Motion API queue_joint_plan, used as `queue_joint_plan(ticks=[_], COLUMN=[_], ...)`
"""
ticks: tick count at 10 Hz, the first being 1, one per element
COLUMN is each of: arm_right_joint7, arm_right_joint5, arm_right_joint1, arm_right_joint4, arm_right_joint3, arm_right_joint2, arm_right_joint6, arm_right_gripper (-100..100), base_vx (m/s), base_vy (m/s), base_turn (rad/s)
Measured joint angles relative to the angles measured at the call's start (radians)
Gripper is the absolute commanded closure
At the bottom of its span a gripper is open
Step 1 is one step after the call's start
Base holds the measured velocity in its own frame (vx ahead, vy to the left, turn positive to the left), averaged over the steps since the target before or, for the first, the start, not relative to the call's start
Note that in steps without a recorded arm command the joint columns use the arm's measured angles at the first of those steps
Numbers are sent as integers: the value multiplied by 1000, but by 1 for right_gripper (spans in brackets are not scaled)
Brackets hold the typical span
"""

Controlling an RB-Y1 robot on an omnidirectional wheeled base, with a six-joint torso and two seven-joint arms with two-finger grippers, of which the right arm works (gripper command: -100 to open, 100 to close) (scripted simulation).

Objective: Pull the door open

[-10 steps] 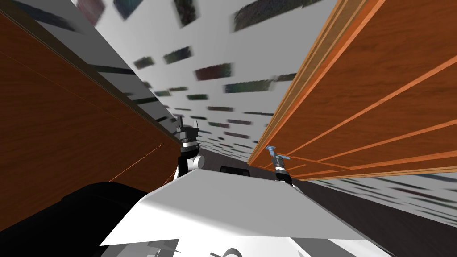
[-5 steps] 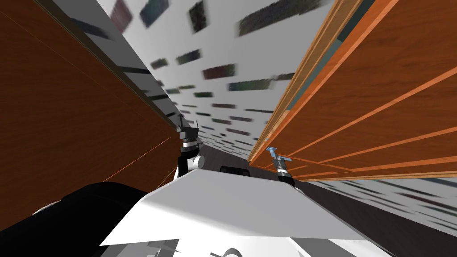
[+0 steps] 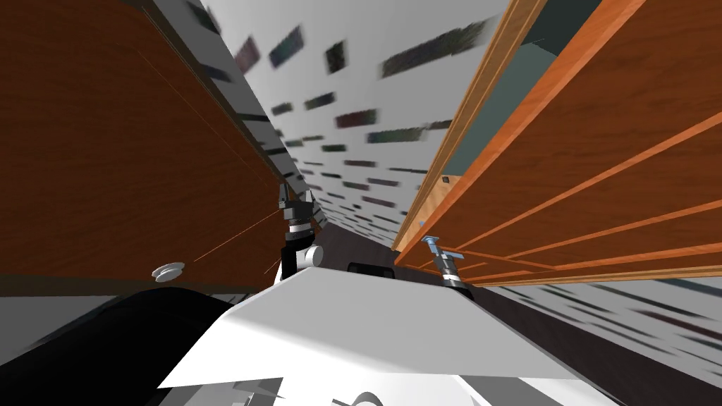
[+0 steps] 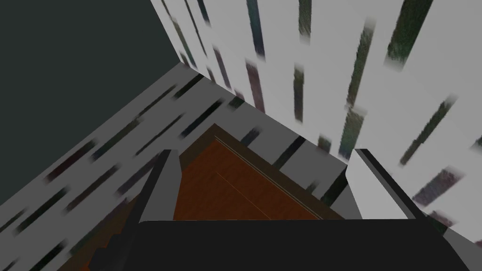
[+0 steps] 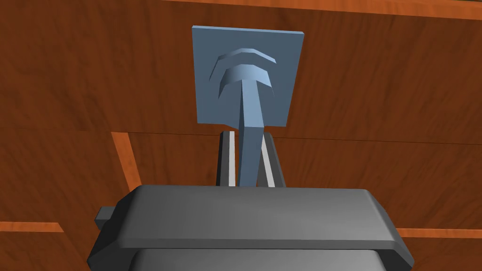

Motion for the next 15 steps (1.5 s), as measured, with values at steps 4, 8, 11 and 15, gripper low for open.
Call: queue_joint_plan(ticks=[4, 8, 11, 15], arm_right_joint7=[-17, -46, -60, -72], arm_right_joint5=[5, 12, 19, 22], arm_right_joint1=[18, 57, 77, 73], arm_right_joint4=[18, 48, 64, 97], arm_right_joint3=[10, 26, 39, 46], arm_right_joint2=[-15, -41, -50, -62], arm_right_joint6=[-44, -125, -164, -205], arm_right_gripper=[100, 100, 100, 100], base_vx=[-179, -220, -148, -215], base_vy=[-57, -59, -40, -64], base_turn=[154, 179, 101, 178])
